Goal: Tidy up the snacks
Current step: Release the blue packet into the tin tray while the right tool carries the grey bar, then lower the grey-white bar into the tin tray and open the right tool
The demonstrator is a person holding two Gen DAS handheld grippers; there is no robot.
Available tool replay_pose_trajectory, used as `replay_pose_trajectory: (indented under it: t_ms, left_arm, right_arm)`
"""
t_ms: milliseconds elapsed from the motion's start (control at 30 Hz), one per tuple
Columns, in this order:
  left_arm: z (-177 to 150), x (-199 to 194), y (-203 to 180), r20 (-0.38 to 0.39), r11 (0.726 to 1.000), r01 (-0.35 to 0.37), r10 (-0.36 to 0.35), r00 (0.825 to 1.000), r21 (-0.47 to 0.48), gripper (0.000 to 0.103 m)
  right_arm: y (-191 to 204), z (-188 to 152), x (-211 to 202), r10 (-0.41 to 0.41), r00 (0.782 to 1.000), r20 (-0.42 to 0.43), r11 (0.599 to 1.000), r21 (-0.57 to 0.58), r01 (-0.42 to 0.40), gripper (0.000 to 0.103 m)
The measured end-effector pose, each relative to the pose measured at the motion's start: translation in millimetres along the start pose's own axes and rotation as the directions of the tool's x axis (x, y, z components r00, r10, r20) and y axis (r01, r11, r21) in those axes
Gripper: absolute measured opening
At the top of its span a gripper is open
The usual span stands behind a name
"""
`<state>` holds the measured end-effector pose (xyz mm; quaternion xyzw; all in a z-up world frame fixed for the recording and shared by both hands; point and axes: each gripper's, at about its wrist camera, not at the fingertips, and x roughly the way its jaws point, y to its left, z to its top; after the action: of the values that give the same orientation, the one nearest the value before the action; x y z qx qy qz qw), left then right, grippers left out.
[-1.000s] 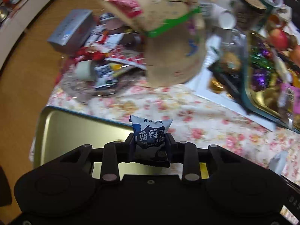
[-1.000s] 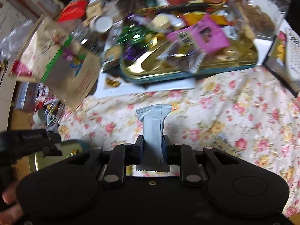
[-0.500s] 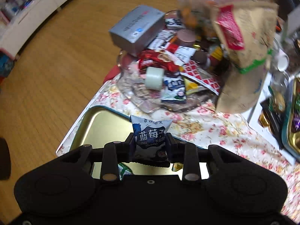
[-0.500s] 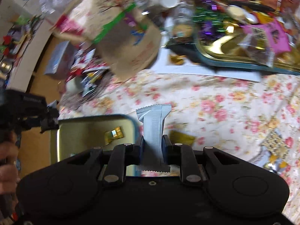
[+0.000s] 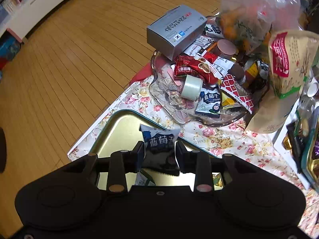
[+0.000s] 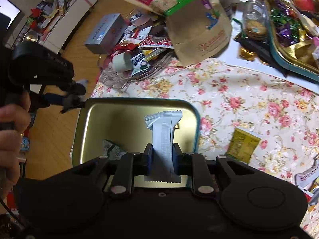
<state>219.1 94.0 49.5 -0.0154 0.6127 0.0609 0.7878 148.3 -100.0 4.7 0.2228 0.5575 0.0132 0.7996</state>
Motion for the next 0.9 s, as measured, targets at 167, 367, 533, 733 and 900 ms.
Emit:
replay_pose_trajectory:
  t_ms: [167,367,533,733,900]
  left_arm:
    - [0,2,-1,-0.02,1.0,-0.02,0.02,1.0,0.007,0.044]
    - [-1,0,-2,-0.01,1.0,-0.013,0.013,1.0,0.015,0.044]
    - [-3,0,-9,-0.009,0.999,-0.013,0.013,1.0,0.044,0.044]
    - [-5,-1,-19,0.005,0.996,-0.03,0.03,1.0,0.088,0.044]
    - [-9,-1,-26,0.007,0.993,-0.034,0.034,0.999,0.111,0.044]
  right_arm:
    - [6,-1,1,0.021,1.0,-0.002,1.0,-0.023,-0.021,0.023]
    - [10,-1,-2,0.071,0.997,-0.006,0.997,-0.028,-0.071,0.032]
    - [6,0,-3,0.058,0.998,-0.007,0.998,-0.016,-0.058,0.032]
    - [-5,3,-4,0.031,0.999,-0.01,0.999,0.022,-0.031,0.032]
    - [-11,5,-5,0.011,1.0,-0.018,0.999,0.032,-0.011,0.032]
